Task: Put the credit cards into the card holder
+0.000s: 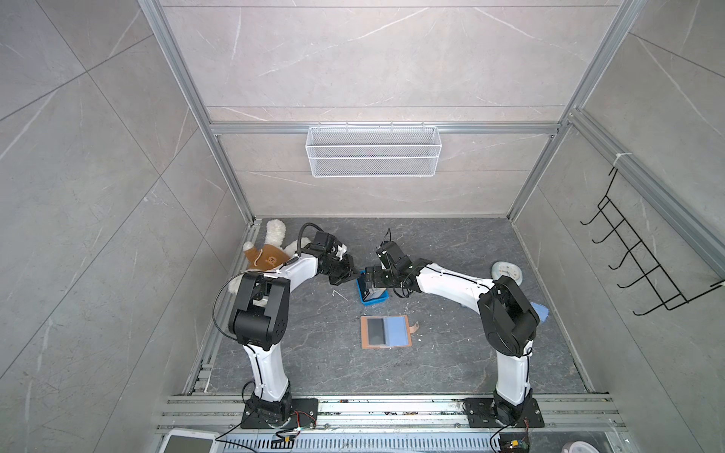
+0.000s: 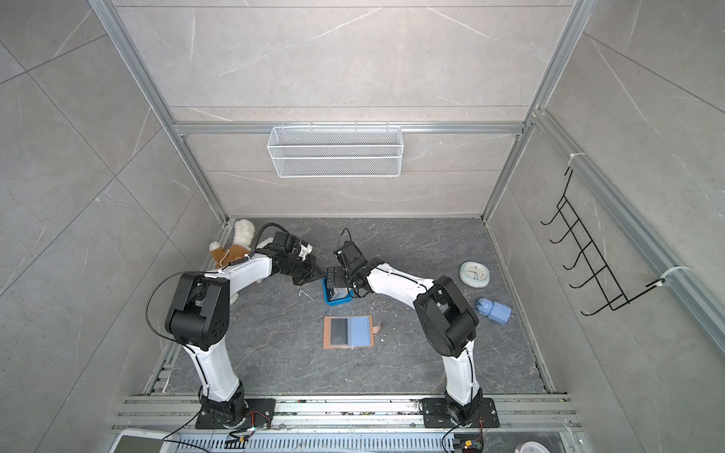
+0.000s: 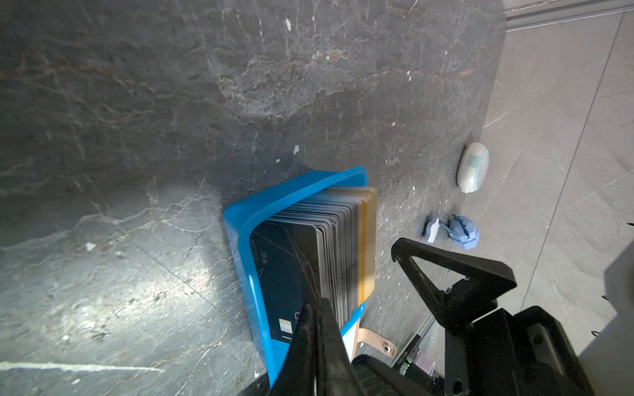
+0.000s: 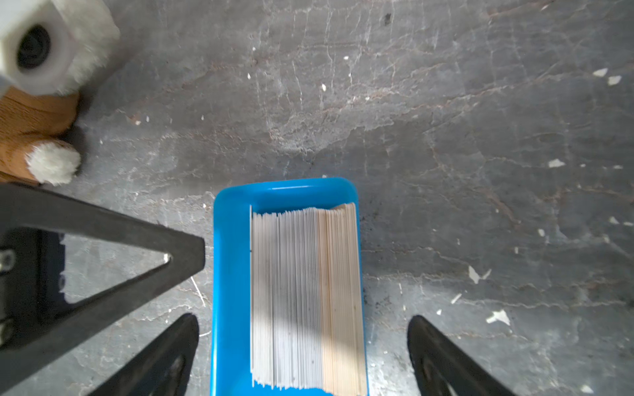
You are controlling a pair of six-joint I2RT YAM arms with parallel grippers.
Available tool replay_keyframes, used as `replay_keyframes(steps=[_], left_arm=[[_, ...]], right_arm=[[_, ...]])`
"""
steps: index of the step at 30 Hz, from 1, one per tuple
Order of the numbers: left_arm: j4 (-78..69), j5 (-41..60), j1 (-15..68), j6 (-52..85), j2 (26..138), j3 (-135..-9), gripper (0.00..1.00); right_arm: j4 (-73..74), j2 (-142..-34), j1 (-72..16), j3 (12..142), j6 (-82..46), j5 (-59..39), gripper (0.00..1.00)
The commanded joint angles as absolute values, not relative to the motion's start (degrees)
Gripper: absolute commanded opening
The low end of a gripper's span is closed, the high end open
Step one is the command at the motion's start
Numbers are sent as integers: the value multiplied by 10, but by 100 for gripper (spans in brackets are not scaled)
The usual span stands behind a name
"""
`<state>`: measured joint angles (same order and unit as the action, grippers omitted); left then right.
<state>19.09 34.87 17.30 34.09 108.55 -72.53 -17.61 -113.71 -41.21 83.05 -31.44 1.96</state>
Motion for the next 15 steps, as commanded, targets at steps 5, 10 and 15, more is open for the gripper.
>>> replay_keyframes(steps=[5, 10, 15], left_arm=[[207, 343, 189, 342, 1106, -736, 5], [219, 327, 192, 340, 1112, -740, 5], [228, 320, 193, 339, 1119, -744, 5]], right_arm=[[-198, -1168, -411, 859, -294, 15, 96], [-200, -1182, -411, 864, -292, 11, 96], [-205, -1193, -410, 869, -289, 12, 96]])
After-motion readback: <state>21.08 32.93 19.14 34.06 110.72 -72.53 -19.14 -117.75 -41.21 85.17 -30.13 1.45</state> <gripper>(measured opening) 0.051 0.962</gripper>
